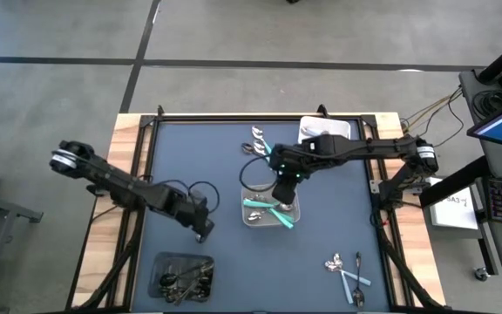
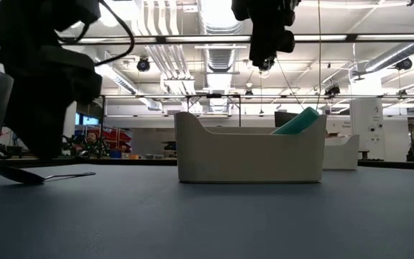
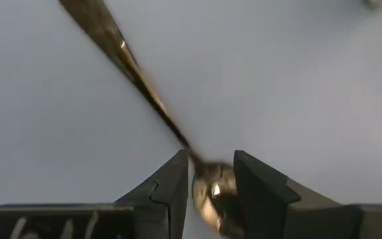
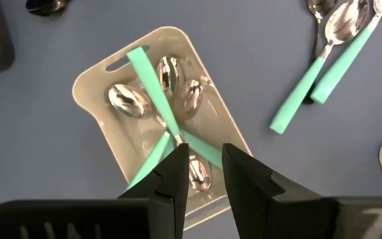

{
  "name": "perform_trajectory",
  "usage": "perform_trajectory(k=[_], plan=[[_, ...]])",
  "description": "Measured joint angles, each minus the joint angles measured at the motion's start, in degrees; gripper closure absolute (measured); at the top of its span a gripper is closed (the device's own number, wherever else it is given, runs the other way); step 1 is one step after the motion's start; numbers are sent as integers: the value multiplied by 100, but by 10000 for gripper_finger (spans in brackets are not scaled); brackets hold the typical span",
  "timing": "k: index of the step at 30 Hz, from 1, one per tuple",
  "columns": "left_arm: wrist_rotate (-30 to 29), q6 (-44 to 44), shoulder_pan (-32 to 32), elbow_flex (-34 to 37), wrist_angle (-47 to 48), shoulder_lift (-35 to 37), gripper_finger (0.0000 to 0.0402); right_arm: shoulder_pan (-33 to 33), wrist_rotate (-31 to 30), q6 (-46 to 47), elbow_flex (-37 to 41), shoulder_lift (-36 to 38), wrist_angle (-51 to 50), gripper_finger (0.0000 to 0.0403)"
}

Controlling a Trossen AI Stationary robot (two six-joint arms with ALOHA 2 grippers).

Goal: Sort silverware by color (type)
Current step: Put the black spoon into the black bin

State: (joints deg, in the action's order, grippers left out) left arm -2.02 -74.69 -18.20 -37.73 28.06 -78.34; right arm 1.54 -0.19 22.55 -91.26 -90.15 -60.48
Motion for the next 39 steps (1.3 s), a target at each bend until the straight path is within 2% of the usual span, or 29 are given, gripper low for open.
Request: perform_trajectory(k=[6,15,19,24,30,33,37,39], plan=[[-70,-80,290,255,-212,-80,298,61,2,0,0,0,-6,321],[-116,-64,359,153,-187,-600,299,61,5,-2,0,0,-6,321],[-180,360,357,99,-94,-676,324,61,5,-2,0,0,-8,321],[-329,378,359,166,67,-671,390,61,7,-26,0,0,-8,321],[-310,328,360,274,51,-634,396,61,7,-74,0,-1,-10,321],[-352,656,364,136,160,-480,399,61,7,-76,0,-2,-10,321],[-965,1036,385,-206,402,-155,401,61,5,-76,0,-2,-10,321],[-1065,1124,385,-402,526,-7,401,61,7,-74,0,-2,-12,321]])
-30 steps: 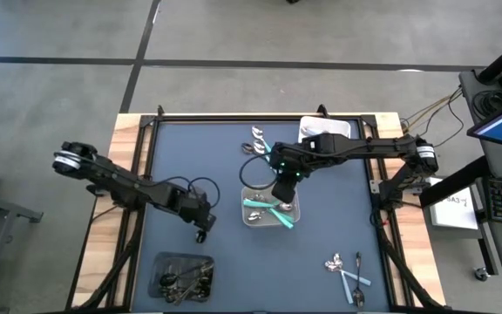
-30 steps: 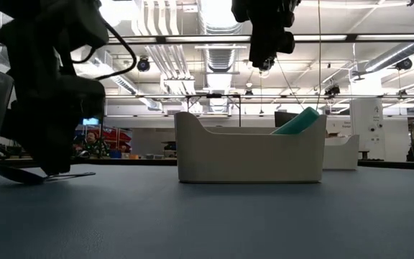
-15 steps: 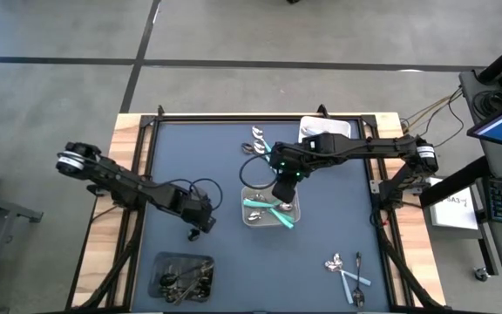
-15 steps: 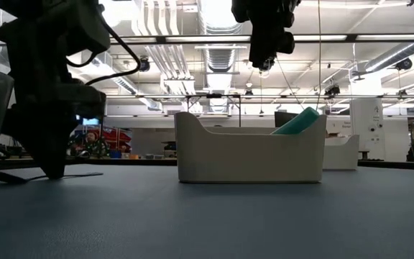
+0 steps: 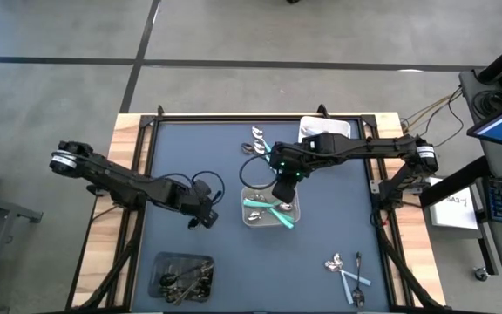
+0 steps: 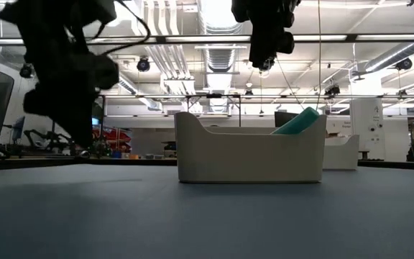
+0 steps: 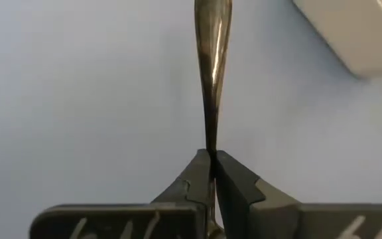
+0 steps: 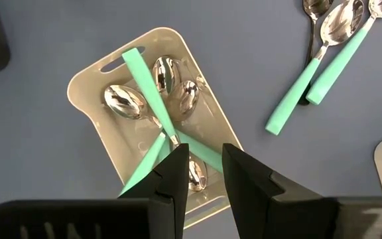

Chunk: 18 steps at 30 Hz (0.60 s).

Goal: Sort silverware by color (type)
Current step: Put the black spoon into the black bin

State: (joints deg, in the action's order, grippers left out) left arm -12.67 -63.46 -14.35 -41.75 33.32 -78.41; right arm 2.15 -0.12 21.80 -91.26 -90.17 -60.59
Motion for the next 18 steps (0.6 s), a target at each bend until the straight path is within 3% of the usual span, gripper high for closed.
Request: perform_trajectory(k=[5,9,13,18], plan=[[-36,477,-109,-547,102,264,401,2,0,2,0,0,0,321],[130,1052,-575,-1148,182,345,401,0,-1,4,0,0,-22,321],[282,1179,-1362,-1806,644,355,401,0,0,7,9,0,-90,321],[537,419,-2715,-2051,733,245,401,-44,18,121,15,0,-318,321]])
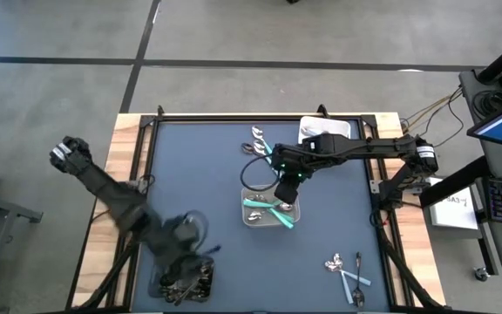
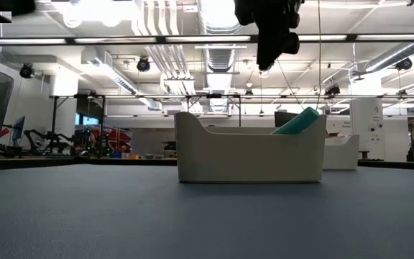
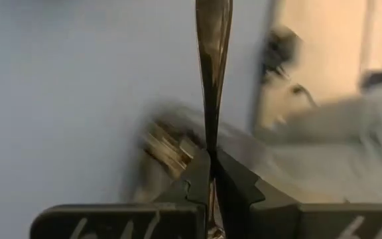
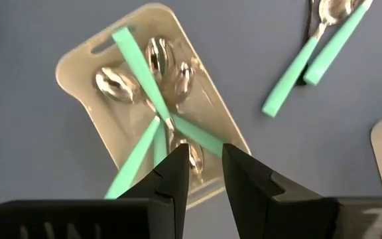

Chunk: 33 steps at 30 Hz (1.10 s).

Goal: Sort silverware by color (type)
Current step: Put the black spoon into the black bin, then put the blue spoon into the white bin

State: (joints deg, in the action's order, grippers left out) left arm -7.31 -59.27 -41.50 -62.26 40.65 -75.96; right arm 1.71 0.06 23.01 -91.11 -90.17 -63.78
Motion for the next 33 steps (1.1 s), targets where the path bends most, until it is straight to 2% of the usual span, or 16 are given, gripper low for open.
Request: perform_trajectory(k=[3,6,14,19,26,33], plan=[[-29,-676,-730,15,-286,-161,402,-125,35,144,11,0,-163,321],[-240,-1424,-1175,15,-323,-356,402,-330,35,291,12,-2,-322,321],[-71,-2426,-1245,26,304,-951,401,-929,37,425,13,-2,-440,321],[331,-2454,-1213,26,228,-990,380,-1278,31,992,13,-2,-782,321],[331,-2174,-1192,24,194,-938,342,-1849,33,1828,15,-2,-1354,321],[-205,-1672,-910,6,187,-890,322,-2390,-23,2924,15,-2,-1331,321]])
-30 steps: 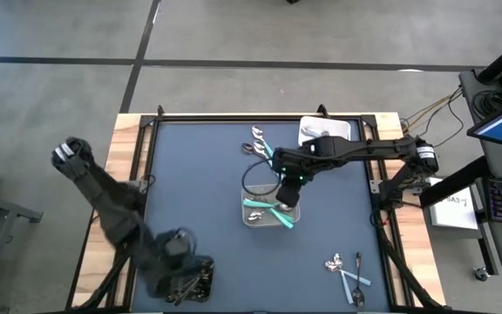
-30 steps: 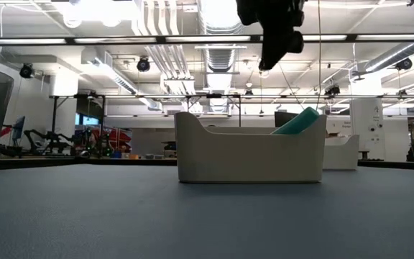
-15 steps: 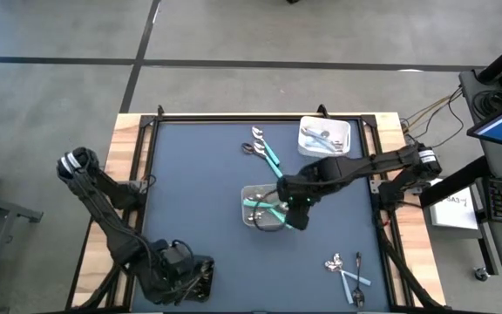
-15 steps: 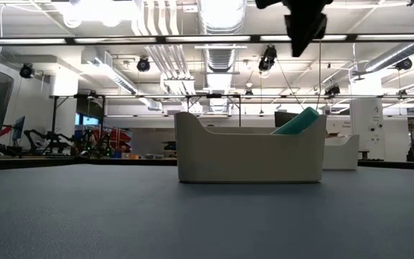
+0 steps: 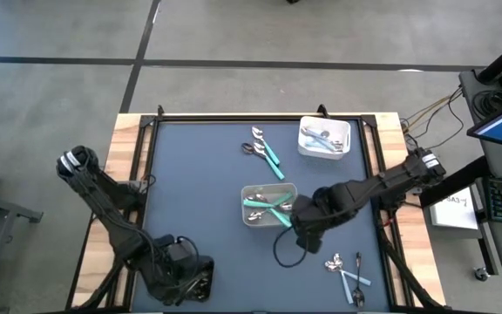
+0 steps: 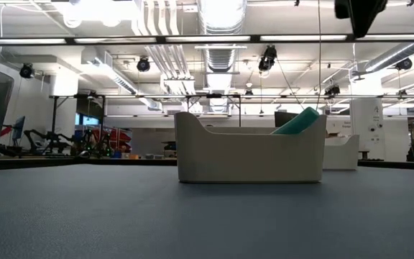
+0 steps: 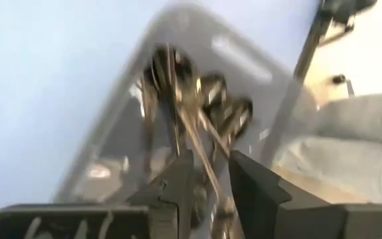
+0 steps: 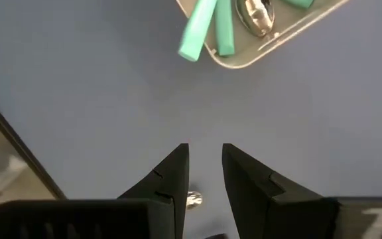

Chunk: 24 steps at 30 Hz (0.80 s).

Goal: Sort silverware by color (type)
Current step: Put the blue spoon into the white bin

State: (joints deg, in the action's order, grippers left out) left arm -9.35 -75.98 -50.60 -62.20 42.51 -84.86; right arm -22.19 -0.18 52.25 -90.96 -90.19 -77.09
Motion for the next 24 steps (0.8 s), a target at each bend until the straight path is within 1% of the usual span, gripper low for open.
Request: perform_trajectory(k=[3,7,9,11,13,17,20,24], plan=[[-204,377,325,-98,10,4,321,-206,-69,458,10,0,4,321],[-322,1369,870,-371,3,2,321,-529,-177,952,102,0,-71,321],[-591,1821,1003,-464,136,2,321,-713,-201,1225,230,4,-99,321],[-796,2141,1072,-477,353,28,321,-926,-238,1536,415,11,-115,321],[-1011,2429,1145,-429,378,120,321,-1153,-215,1952,651,44,-123,321],[-1673,3173,1323,-294,373,388,321,-1555,-158,3116,1230,183,-32,321],[-1817,3387,1488,-124,408,629,321,-1815,-15,3957,1704,355,733,321],[-1602,3291,1690,327,360,1111,322,-2063,25,4841,2285,559,2187,321]])
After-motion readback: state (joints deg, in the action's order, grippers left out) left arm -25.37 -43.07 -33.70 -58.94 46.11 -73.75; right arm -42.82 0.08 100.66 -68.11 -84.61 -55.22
